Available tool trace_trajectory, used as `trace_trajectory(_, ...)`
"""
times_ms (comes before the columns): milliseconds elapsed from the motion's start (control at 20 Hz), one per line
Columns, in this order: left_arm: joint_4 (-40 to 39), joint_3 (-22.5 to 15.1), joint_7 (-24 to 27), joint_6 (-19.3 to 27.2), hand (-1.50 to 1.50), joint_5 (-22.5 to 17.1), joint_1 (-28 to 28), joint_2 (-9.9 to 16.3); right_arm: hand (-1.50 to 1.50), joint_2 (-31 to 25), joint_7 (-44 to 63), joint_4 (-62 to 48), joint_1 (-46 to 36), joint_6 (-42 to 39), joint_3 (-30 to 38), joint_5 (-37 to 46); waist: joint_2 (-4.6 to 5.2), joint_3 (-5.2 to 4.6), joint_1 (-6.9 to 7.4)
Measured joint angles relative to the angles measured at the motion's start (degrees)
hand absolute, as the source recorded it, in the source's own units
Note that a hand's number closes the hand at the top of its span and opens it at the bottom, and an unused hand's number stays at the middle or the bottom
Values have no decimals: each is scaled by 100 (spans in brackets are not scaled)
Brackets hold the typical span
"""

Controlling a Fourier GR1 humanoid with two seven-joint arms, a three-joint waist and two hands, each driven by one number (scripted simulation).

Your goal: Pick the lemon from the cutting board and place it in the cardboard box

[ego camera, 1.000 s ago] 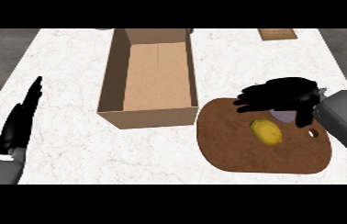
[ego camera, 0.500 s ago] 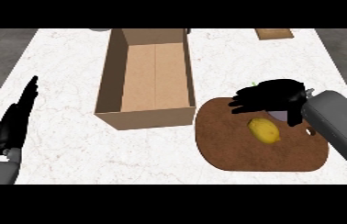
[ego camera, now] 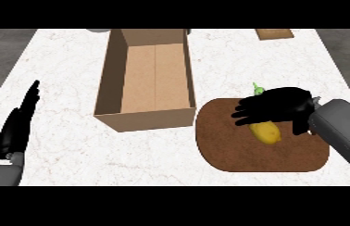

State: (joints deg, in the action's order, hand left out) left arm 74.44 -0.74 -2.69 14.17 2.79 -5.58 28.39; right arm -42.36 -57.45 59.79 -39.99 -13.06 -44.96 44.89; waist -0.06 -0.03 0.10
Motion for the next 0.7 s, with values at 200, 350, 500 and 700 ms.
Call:
trace_trajectory(200,19,91,25,-79,0,13,47,33,-150,-201,37,351,177,-33,-63,-39,-4,0,-7)
trace_trajectory(350,-146,96,39,-86,0,107,-101,-60,-150,-265,148,568,227,-71,-85,157,-1,-1,-16)
trace_trajectory(500,-89,142,74,-138,0,132,-13,-91,-150,-169,289,587,395,-76,-120,405,0,0,-1)
trace_trajectory(700,17,189,-95,-153,0,226,-85,-148,-150,41,470,574,484,-158,-55,722,3,2,4)
